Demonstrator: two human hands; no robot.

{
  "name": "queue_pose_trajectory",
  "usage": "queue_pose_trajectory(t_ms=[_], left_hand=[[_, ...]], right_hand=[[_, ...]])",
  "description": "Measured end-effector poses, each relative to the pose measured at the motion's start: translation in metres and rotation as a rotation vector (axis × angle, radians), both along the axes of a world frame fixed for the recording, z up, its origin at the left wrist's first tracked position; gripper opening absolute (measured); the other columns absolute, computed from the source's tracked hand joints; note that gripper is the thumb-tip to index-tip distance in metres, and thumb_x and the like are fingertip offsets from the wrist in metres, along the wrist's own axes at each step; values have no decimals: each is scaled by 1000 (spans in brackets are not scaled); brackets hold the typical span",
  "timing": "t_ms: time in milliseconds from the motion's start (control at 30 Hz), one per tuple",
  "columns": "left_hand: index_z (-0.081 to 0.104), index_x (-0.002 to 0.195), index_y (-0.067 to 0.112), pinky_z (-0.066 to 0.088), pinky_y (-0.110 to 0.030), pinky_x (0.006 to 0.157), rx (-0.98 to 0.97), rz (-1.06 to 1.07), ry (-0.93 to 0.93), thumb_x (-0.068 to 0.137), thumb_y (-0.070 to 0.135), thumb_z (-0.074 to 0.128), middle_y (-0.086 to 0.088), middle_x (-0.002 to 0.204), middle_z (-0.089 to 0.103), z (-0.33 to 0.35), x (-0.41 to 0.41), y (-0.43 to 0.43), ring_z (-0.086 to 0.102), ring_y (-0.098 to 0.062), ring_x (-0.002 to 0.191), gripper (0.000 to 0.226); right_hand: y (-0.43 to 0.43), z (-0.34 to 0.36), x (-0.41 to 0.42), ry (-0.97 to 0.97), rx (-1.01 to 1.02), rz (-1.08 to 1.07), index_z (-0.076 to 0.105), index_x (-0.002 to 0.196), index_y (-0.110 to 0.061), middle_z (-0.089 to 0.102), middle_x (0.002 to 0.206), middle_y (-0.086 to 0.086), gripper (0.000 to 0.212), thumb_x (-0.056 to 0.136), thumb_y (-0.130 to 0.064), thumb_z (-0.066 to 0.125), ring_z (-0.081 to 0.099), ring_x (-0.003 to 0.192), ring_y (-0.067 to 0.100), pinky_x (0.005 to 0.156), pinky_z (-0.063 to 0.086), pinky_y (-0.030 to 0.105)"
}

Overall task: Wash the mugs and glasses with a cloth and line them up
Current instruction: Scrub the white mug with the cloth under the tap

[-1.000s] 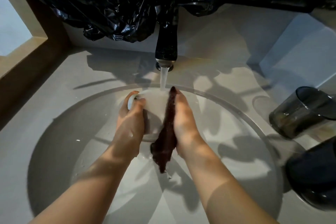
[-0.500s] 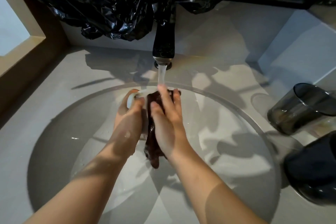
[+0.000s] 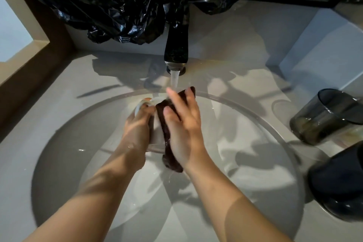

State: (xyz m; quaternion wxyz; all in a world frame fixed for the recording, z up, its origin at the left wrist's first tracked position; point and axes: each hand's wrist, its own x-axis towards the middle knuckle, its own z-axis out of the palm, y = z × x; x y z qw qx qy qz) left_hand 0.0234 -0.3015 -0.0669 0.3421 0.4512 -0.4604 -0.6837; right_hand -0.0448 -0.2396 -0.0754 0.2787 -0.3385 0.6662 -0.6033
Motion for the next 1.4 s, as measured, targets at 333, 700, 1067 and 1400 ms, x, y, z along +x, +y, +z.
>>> queue_pose_trajectory(t_ms=[333,700,1067,1400], left_hand=[[59,81,20,43,-24,48,90,50,83,95,30,48,7,50,58,13,2,-3,55,-8,45,21],[53,115,21,55,-31,60,-14,-18,53,54,40,78,11,70,69,14,7,4,67,-6,59,68],[54,117,14,50,-24,43,100,-74,109,59,40,71,-7,97,60,10,6,-2,65,-10,57,66],[57,123,28,53,-47,89,6,-226,5,55,71,61,-12,126,57,5,11,-4,60,-29,110,80]], right_hand=[[-1,4,-21,-1045,-52,-12,69,110,-15,71,97,10,55,88,-60,46,64,91,27,80,53,37],[-5,6,-8,-579,-135,-28,55,102,-63,53,134,-8,23,85,-48,51,54,121,15,105,44,41],[-3,7,-7,-614,-110,-64,54,109,-55,37,144,-14,28,91,-33,56,42,130,10,111,37,37],[4,14,-25,-1064,-3,-30,69,116,-16,70,109,13,54,87,-56,47,64,96,31,88,50,39]])
